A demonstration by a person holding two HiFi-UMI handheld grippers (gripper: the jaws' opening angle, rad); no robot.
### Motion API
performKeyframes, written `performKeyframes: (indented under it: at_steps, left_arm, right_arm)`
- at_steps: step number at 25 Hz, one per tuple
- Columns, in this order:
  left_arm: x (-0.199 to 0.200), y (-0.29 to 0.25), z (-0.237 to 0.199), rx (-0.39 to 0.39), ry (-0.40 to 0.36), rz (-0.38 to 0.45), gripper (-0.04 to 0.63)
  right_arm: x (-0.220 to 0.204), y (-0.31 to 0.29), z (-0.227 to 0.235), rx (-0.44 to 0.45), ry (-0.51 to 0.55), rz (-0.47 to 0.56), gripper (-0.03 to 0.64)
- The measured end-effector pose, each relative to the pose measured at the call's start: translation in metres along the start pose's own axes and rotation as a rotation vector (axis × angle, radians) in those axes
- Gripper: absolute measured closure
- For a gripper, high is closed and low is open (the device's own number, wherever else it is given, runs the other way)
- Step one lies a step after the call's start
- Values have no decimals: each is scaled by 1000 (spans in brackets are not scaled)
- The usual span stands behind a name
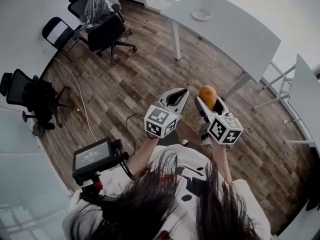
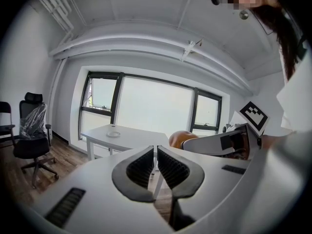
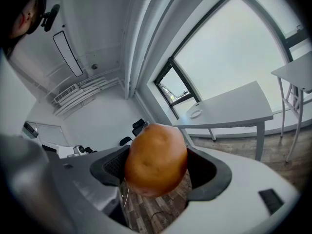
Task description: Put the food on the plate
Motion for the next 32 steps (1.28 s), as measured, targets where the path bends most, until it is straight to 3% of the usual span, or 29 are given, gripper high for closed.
performKeyframes:
  at_steps: [6,13,20,25,32]
  left_arm:
    - [1,-9,0,-3,6,-6,580]
    - [-8,-47,-58,-28,21,-34,580]
    - [-5,-54,-68,-53,-12,-6,580]
    - [7,-92,-147,-70,-26,-8,580]
    - [13,-125,-220,-89,-11,16,580]
  right_arm:
    - [6,-2,8,-3,-9,-5,250]
    - [25,-68,23,-36,-36,-21,250]
    - [28,-71,22,-43,-25,25,250]
    - [60,-150,17,-59,-34,23,250]
    - [83,-223,10,-96,-5,17,250]
Point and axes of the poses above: the fingertips, and each gripper's own axes: y backward along the fingers, z to its right, x out of its top, the point moved 4 cm from there along y, backward along the fingers, and after that the axes turned 13 degrees about -y, right-handed, at the moved point
